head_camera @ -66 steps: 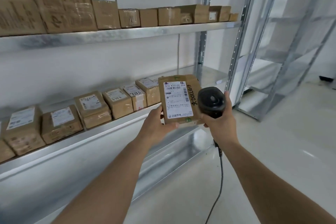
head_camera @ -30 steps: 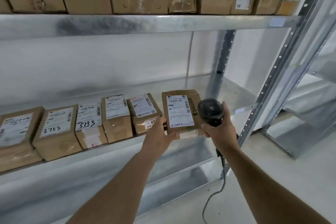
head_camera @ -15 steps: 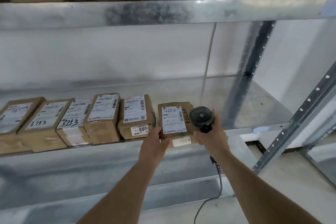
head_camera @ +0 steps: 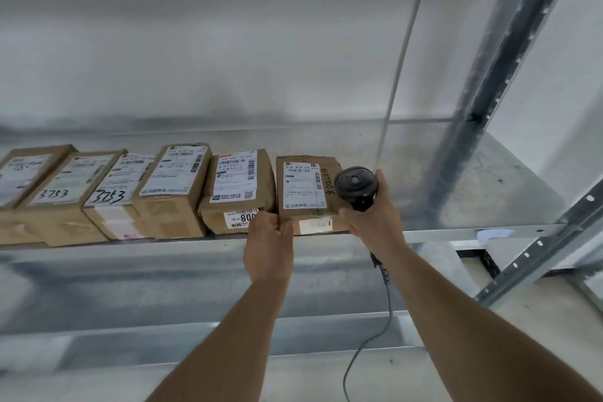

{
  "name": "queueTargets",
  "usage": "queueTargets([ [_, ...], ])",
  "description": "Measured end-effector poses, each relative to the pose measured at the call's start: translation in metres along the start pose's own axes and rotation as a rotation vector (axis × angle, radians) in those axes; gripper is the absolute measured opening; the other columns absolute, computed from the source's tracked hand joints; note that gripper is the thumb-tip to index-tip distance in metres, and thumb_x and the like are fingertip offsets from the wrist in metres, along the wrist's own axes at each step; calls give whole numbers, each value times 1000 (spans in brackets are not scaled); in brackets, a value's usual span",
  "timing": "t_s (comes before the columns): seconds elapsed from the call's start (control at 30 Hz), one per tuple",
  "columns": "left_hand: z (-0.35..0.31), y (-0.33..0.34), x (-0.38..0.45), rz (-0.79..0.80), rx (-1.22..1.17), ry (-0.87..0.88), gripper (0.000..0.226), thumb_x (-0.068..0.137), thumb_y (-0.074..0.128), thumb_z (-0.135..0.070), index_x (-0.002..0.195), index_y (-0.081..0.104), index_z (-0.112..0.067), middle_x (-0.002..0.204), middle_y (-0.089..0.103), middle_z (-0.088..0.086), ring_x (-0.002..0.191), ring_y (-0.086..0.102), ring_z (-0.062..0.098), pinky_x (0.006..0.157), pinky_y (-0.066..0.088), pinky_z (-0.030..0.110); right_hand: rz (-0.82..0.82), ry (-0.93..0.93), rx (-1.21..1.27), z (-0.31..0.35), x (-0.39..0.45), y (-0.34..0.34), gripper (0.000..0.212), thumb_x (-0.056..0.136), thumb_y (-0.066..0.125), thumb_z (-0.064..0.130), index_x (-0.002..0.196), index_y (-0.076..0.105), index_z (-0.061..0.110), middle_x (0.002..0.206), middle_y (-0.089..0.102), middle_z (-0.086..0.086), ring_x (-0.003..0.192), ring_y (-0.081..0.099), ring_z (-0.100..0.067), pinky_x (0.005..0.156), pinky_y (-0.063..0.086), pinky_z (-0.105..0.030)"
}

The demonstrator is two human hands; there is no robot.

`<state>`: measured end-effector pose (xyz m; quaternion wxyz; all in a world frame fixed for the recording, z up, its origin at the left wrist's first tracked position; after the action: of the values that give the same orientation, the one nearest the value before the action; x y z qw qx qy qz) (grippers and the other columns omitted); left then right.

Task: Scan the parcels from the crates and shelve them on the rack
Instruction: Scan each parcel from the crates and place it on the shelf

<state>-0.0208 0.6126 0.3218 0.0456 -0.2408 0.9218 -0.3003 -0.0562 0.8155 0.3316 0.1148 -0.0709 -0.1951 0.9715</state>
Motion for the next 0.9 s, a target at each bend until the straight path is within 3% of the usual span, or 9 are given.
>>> queueTargets([
  [0.2, 0, -4, 1, -16, 93, -87, 21, 95, 55, -35, 90, 53, -15, 91, 63, 1, 77, 49, 20, 67, 35, 30, 19, -11, -17, 3, 5, 1, 104, 80, 76, 20, 156, 7, 39, 115, 52, 7, 103, 66, -32, 86, 58, -48],
  [0.33, -4, -9, -3, 43, 133, -80, 22, 95, 52, -39, 91, 55, -17, 85, 61, -4, 77, 50, 18, 66, 34, 29, 24, -26, 5, 2, -3, 0, 106, 77, 77, 20, 155, 8, 41, 123, 58, 7, 106, 64, -27, 86, 58, -49],
  [0.57, -17, -36, -31, 158, 135, 105, 11, 92, 55, -37, 96, 56, -27, 88, 57, -14, 85, 55, 10, 73, 37, 25, -60, -156, 34, 17, -52, -5, 105, 76, 78, 26, 154, 9, 41, 124, 61, 14, 104, 66, -27, 82, 58, -50],
  [0.67, -23, -54, -45, 142, 48, 245, 18, 91, 61, -35, 106, 62, -26, 99, 64, -13, 90, 61, 6, 80, 49, 28, -60, -190, 80, 25, -79, 1, 107, 74, 81, 24, 154, 13, 42, 126, 64, 7, 101, 68, -31, 85, 57, -49],
  [0.8, -31, -84, -57, 104, 1, 348, 35, 91, 62, -34, 124, 60, -23, 119, 62, -8, 103, 60, 8, 86, 53, 35, -55, -257, 109, 48, -112, 10, 97, 76, 83, 21, 133, 16, 61, 119, 61, 12, 100, 65, -19, 82, 52, -27],
  [0.9, -30, -110, -63, 78, -19, 384, 45, 92, 61, -37, 134, 53, -26, 131, 57, -5, 113, 58, 14, 90, 52, 40, -53, -299, 128, 68, -135, 21, 104, 70, 85, 35, 143, 14, 54, 129, 57, 13, 108, 65, -24, 88, 57, -41],
])
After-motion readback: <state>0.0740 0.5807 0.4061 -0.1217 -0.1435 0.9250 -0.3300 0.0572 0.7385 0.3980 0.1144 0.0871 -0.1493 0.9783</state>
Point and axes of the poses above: each hand's wrist, its own x-axis towards the middle knuckle, its own y-axis out of the palm, z = x × y, the point moved 5 cm from there along x, towards the middle knuckle
